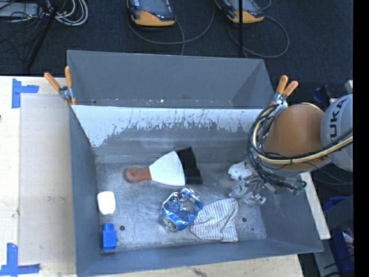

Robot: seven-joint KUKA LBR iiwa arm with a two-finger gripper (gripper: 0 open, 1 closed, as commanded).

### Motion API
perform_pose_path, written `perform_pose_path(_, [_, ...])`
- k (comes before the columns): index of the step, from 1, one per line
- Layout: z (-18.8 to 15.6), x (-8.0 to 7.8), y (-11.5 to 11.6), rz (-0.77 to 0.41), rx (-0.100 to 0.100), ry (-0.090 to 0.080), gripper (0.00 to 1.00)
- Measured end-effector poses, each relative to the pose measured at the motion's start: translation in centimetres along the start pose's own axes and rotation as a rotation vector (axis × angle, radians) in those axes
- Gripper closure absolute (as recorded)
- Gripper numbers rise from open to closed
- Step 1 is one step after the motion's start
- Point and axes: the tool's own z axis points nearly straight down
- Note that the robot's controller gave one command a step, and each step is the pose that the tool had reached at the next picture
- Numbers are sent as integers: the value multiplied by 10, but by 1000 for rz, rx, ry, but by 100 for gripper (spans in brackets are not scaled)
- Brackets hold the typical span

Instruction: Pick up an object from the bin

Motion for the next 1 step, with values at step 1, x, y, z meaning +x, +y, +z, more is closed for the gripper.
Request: perform_pose_path(1, [0,1,1,0,2,-3,100])
